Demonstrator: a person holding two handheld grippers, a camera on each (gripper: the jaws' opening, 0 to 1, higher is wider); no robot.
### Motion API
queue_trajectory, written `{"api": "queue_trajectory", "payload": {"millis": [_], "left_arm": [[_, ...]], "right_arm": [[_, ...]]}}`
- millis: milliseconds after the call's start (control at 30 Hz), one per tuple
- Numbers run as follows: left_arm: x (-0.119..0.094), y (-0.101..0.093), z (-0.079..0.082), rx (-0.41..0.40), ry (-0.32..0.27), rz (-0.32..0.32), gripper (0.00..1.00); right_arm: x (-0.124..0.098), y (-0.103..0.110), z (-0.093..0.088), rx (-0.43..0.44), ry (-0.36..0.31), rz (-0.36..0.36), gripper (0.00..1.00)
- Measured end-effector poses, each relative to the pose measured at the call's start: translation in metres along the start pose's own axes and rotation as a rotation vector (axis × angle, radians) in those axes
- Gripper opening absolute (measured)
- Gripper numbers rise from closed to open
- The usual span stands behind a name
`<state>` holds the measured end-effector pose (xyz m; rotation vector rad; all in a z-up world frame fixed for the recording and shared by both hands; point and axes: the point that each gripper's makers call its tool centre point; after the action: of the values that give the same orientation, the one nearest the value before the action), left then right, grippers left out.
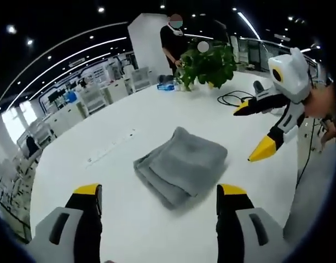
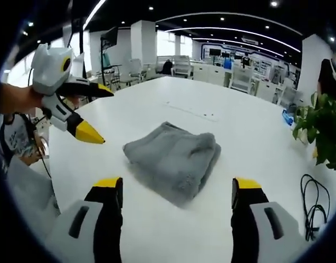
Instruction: Fold the towel on the table until its edges align and the towel forms a compact rectangular stack.
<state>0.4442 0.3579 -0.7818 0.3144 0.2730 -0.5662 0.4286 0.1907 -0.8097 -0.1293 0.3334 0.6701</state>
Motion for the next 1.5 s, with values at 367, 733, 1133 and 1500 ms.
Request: {"api": "queue_trajectory", "payload": {"millis": [367,733,1133,1500], "left_arm": [[-0.041,-0.027,-0.021,-0.111,-0.043,0.065,0.99],[-0.068,-0.034,-0.058,-0.135,-0.010,0.147,0.99],[-0.082,-0.056,-0.064,-0.179,-0.034,0.140,0.99],[-0.091,-0.053,-0.063,-0.187,-0.047,0.154,0.99]], "right_arm": [[-0.034,0.020,-0.001,-0.007,-0.072,0.001,0.91],[-0.062,0.026,-0.024,0.014,-0.101,-0.011,0.99],[-0.070,0.040,-0.037,0.019,-0.129,0.010,0.99],[-0.074,0.045,-0.043,0.020,-0.121,0.021,0.99]]}}
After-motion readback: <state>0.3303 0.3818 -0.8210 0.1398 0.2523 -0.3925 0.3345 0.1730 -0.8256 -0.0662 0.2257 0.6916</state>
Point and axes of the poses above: the point that each gripper's makers call its tool centre point, and the gripper's own axes: x roughly forward along the fingers, y roughly to its left, z roughly out of its top, and after that the axes turned 15 degrees about -y, right-handed
